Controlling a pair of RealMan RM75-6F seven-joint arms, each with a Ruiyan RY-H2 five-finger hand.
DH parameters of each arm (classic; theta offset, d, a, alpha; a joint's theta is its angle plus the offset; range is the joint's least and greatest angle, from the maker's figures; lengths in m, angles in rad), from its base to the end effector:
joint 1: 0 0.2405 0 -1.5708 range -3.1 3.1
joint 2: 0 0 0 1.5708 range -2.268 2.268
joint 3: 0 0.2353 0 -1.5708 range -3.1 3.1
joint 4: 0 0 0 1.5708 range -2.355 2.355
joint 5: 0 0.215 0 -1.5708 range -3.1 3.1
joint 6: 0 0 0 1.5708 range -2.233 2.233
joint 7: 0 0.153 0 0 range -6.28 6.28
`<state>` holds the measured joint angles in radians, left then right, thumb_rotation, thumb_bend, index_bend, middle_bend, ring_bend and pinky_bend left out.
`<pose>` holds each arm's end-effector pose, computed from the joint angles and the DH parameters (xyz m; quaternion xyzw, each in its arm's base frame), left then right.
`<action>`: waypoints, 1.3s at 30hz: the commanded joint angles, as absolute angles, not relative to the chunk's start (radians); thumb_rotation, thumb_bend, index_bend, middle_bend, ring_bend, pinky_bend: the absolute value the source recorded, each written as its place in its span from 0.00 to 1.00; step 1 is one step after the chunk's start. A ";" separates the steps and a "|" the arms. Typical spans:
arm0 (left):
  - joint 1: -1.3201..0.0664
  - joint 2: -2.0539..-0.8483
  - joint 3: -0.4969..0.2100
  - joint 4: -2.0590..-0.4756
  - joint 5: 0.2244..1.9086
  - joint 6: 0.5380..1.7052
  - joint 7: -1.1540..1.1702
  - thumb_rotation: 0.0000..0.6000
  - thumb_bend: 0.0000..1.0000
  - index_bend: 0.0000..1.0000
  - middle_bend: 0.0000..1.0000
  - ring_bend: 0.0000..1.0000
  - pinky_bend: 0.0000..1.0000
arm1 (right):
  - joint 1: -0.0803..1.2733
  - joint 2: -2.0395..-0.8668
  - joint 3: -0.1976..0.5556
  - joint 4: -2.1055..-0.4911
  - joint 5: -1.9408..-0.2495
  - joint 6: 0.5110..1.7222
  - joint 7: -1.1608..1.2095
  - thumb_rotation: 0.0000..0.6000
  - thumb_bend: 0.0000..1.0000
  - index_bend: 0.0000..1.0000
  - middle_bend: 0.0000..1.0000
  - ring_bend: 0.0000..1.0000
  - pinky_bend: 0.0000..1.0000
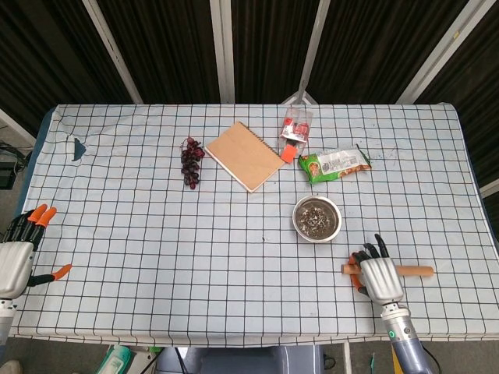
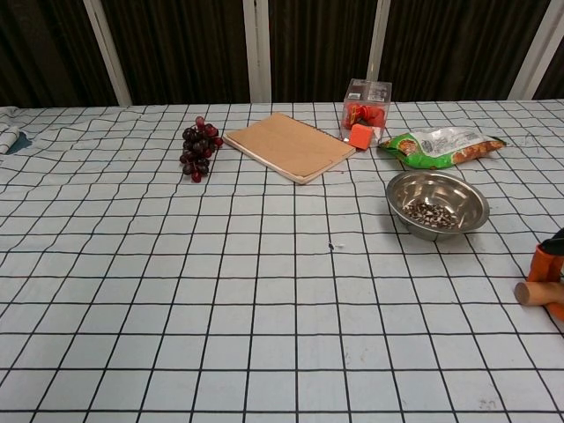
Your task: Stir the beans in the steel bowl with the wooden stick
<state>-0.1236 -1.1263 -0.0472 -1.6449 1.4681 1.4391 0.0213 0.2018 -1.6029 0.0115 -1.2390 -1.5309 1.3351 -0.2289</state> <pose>-0.2865 0.1987 0.1348 -0.5993 -0.4032 -0.3866 0.5734 -0.2782 -0.2114 -0.0031 0.6901 -0.3521 0.3384 0.5341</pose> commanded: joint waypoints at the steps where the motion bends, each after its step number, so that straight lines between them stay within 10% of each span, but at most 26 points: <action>1: -0.123 -1.126 -0.047 -1.645 1.469 1.440 0.021 1.00 0.05 0.00 0.00 0.00 0.00 | 0.202 -1.602 0.011 -1.240 -1.530 1.333 -0.228 1.00 0.39 0.59 0.53 0.25 0.00; 25: -0.123 -1.126 -0.046 -1.646 1.470 1.441 0.018 1.00 0.05 0.00 0.00 0.00 0.00 | 0.222 -1.552 0.020 -1.266 -1.591 1.396 -0.149 1.00 0.56 0.81 0.67 0.32 0.00; 39: -0.122 -1.128 -0.046 -1.647 1.467 1.441 0.023 1.00 0.05 0.00 0.00 0.00 0.00 | 0.215 -1.410 0.174 -1.497 -1.483 1.486 0.108 1.00 0.58 0.86 0.70 0.34 0.00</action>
